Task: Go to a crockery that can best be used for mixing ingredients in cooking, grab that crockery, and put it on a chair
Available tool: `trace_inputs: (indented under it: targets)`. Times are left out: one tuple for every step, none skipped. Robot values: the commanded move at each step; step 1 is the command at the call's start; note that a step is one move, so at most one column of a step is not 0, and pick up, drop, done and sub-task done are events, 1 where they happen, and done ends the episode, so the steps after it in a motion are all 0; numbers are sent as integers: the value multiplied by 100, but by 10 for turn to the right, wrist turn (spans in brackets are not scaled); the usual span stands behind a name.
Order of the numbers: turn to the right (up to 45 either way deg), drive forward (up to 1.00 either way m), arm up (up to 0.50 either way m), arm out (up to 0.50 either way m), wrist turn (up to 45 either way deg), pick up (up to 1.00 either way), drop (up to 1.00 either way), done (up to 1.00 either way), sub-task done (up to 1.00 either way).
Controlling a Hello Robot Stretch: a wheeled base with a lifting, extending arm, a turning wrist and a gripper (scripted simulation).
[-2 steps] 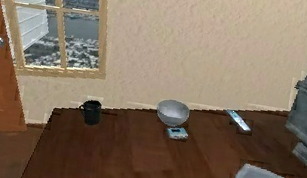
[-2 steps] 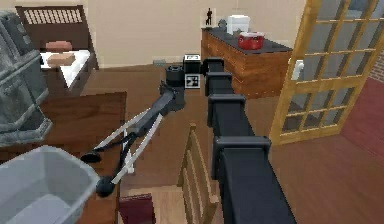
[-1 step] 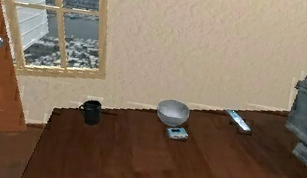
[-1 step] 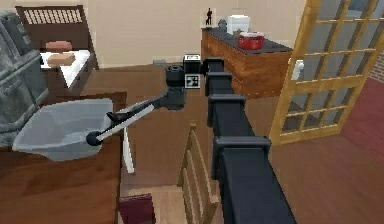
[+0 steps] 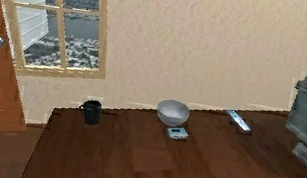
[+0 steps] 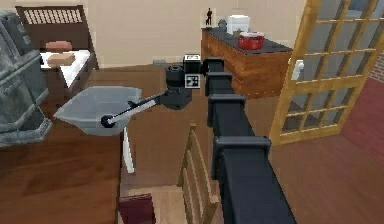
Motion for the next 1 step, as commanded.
trace_inputs:
  targets:
    - [0, 0, -32, 0, 0, 0, 0, 0, 0]
